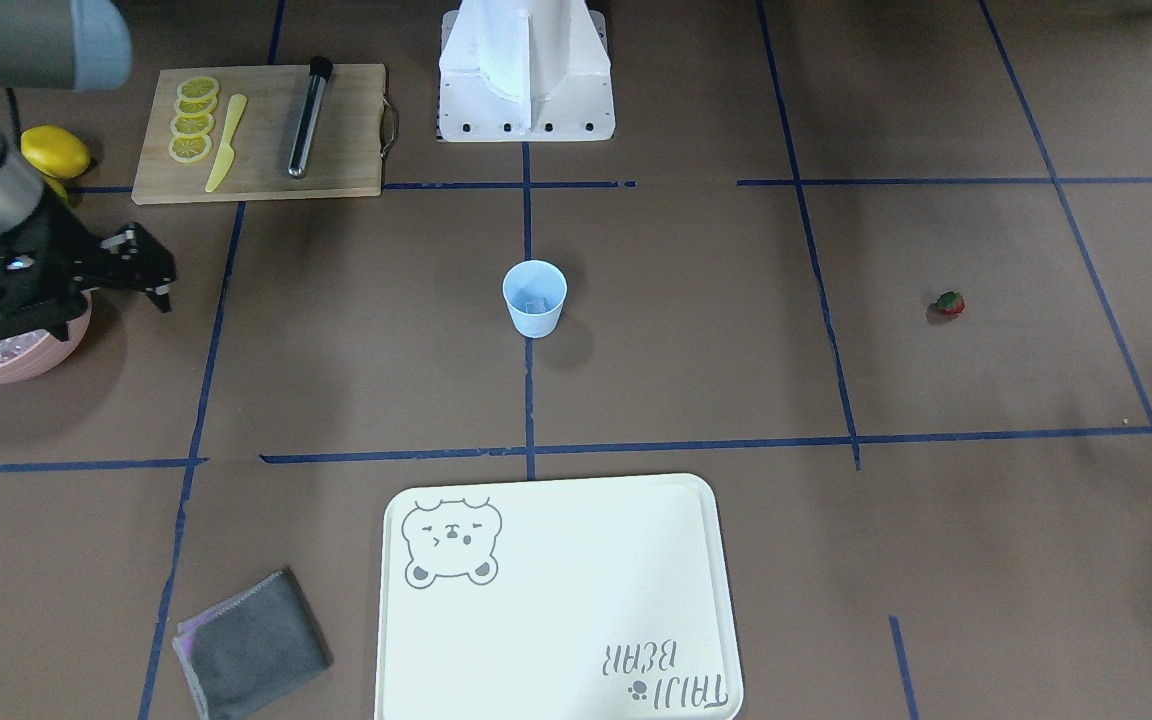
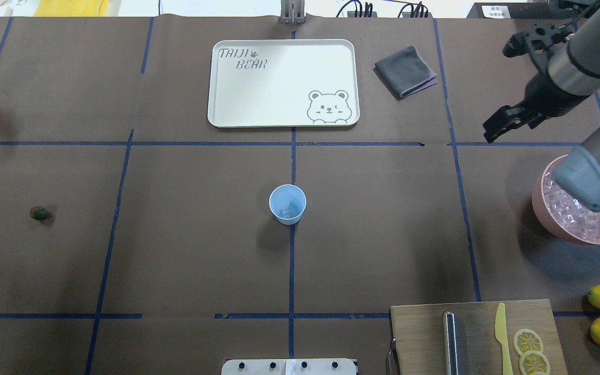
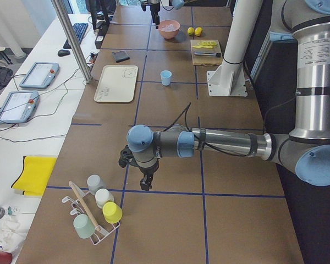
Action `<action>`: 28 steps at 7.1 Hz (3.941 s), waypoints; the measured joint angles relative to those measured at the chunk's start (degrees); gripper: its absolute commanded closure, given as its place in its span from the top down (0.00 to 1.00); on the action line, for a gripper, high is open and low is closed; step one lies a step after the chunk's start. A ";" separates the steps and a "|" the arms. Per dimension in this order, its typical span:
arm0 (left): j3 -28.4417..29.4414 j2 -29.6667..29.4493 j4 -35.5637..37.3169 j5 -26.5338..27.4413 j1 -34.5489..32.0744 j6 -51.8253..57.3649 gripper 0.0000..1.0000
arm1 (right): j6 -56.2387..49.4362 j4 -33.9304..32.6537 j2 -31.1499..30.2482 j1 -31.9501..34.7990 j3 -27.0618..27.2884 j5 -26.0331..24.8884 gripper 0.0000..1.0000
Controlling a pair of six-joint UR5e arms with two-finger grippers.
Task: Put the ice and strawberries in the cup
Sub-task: 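Move the right gripper back over the pink ice bowl, then lower the right gripper into the ice and grasp a cube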
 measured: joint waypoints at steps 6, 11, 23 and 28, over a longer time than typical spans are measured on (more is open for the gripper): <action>0.01 0.03 0.08 0.00 0.00 0.00 1.00 | -10.54 17.05 -22.29 9.16 1.02 5.45 0.99; -0.07 0.32 0.11 0.00 0.00 0.00 1.00 | 0.81 33.06 -25.21 2.56 -5.62 2.44 0.94; -0.05 0.35 -0.16 0.00 0.00 0.00 1.00 | 1.59 33.76 -25.91 -0.03 -7.53 1.24 0.78; -0.05 0.35 -0.16 0.00 0.00 0.00 1.00 | 1.45 33.75 -26.64 -0.20 -7.53 1.23 0.19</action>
